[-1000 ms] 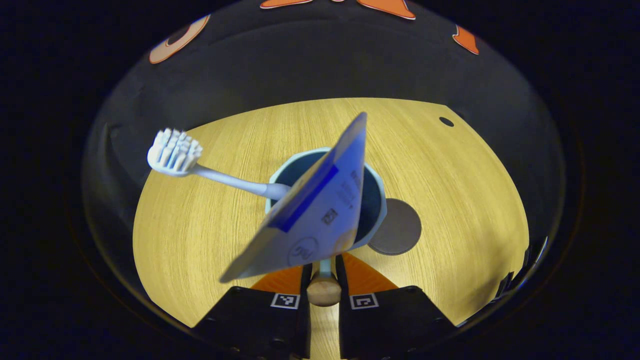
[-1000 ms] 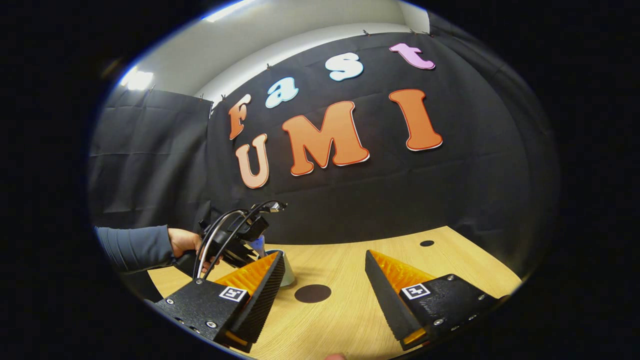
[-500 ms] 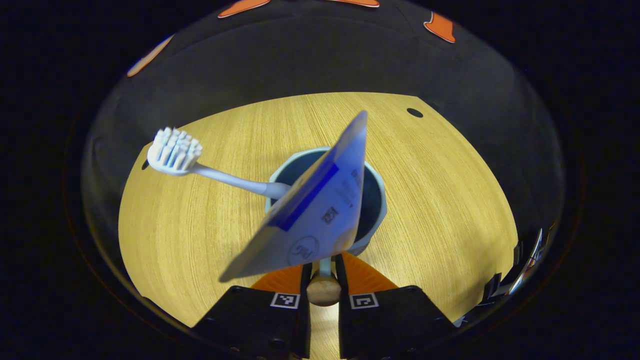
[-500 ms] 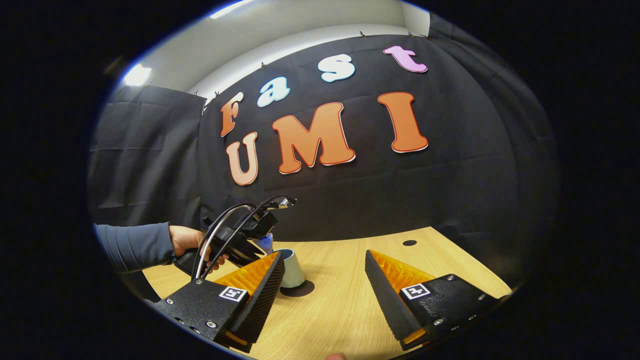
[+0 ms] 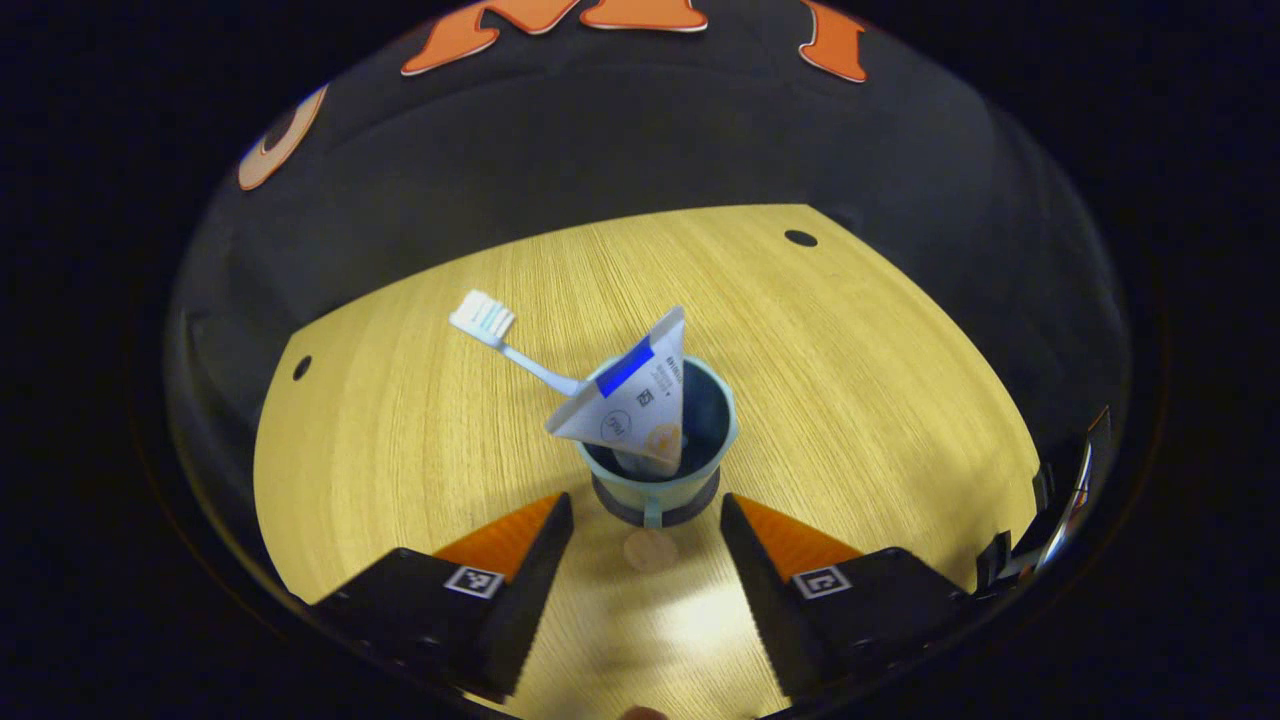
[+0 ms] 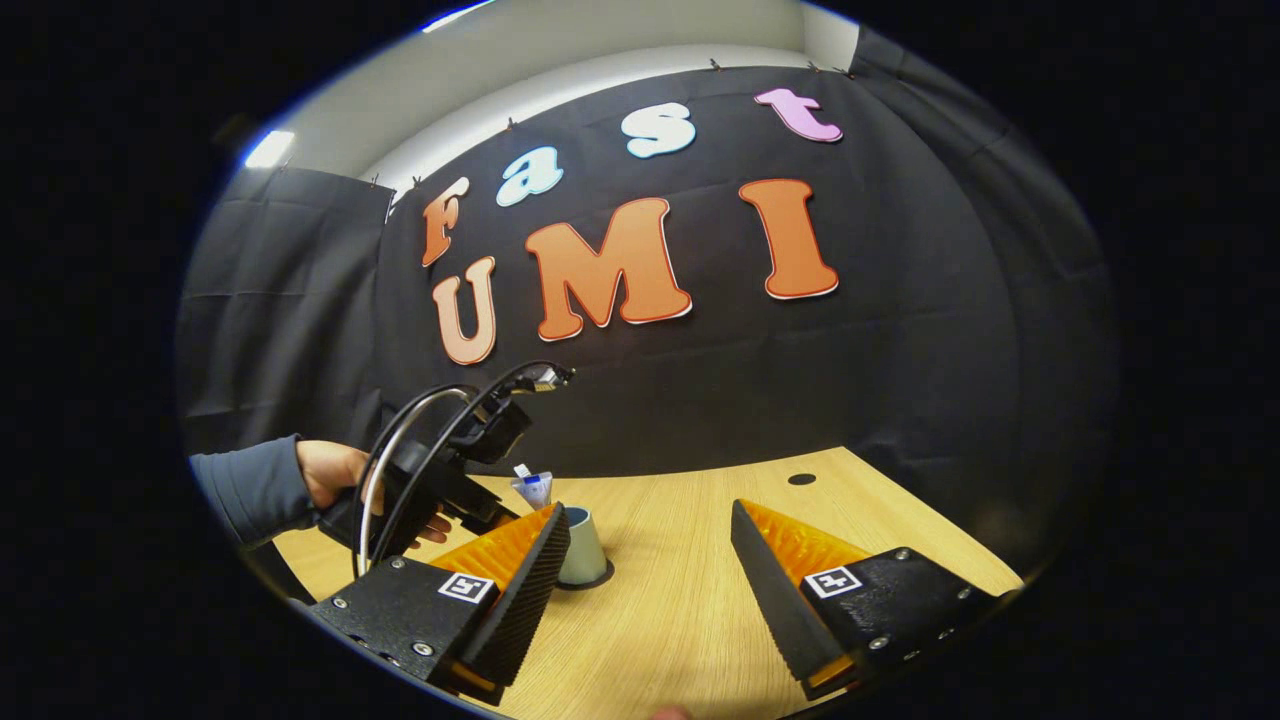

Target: Put the toothbrush and toothpaste on the desktop into the cup, then pick up the cup and place it on the coaster on the desktop.

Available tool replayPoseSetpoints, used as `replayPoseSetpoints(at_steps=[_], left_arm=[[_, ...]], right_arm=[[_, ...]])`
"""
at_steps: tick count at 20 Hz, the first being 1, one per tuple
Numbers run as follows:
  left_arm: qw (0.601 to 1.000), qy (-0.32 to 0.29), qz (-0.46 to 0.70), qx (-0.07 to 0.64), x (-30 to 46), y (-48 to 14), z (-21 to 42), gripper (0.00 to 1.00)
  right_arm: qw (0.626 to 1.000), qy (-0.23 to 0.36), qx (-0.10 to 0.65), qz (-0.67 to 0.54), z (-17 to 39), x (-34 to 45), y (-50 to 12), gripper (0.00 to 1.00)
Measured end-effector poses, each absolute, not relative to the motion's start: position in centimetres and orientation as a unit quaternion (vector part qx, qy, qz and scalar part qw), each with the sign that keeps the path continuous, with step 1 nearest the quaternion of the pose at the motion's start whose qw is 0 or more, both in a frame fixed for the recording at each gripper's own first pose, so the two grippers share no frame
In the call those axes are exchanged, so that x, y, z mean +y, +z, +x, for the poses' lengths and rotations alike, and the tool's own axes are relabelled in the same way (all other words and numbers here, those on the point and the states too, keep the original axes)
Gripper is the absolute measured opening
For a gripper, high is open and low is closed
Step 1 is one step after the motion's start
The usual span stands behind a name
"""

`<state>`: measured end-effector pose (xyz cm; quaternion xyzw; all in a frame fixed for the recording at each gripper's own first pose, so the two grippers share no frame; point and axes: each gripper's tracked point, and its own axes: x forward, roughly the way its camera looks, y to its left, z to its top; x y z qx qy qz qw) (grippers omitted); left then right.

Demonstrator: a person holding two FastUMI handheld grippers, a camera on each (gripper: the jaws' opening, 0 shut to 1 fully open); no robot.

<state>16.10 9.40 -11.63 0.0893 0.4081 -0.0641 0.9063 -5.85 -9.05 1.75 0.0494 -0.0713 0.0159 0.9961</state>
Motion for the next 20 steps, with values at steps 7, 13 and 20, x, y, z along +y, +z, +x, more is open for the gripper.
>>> replayPoseSetpoints(at_steps=[7,13,20], left_arm=[[0.976,-0.046,0.109,0.182,11.2,-2.9,17.6,0.99],[0.995,0.006,0.102,0.017,13.9,2.7,15.2,0.99],[0.996,0.036,0.067,-0.040,17.8,4.9,12.2,0.99]], right_arm=[[0.994,0.020,-0.103,0.015,-5.8,-4.8,4.1,0.97],[0.991,0.035,-0.130,-0.023,-6.1,-1.4,5.2,0.96],[0.988,0.060,-0.137,-0.040,-5.2,1.5,5.2,1.00]])
